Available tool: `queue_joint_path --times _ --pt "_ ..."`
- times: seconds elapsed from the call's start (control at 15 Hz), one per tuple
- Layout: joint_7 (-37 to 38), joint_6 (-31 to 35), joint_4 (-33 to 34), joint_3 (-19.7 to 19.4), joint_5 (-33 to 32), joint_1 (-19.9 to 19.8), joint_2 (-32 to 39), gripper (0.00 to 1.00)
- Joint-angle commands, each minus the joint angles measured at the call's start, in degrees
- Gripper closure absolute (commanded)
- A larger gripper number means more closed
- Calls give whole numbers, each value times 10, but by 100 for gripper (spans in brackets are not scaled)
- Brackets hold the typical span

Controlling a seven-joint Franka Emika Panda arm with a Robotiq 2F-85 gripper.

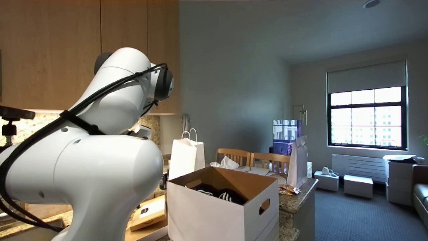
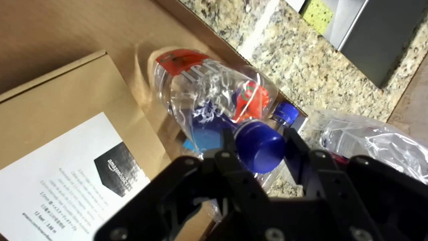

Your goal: Remove three bottles from the box

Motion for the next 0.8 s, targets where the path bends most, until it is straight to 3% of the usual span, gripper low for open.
queue_joint_path --times 0.0,0.07,0.4,0.73 --pt "1 -9 12 -10 8 2 1 35" --pt "5 -5 11 -16 6 3 -1 34" --pt "6 10 -8 -29 9 -8 -29 3" --pt "16 87 -57 -38 9 -25 -107 0"
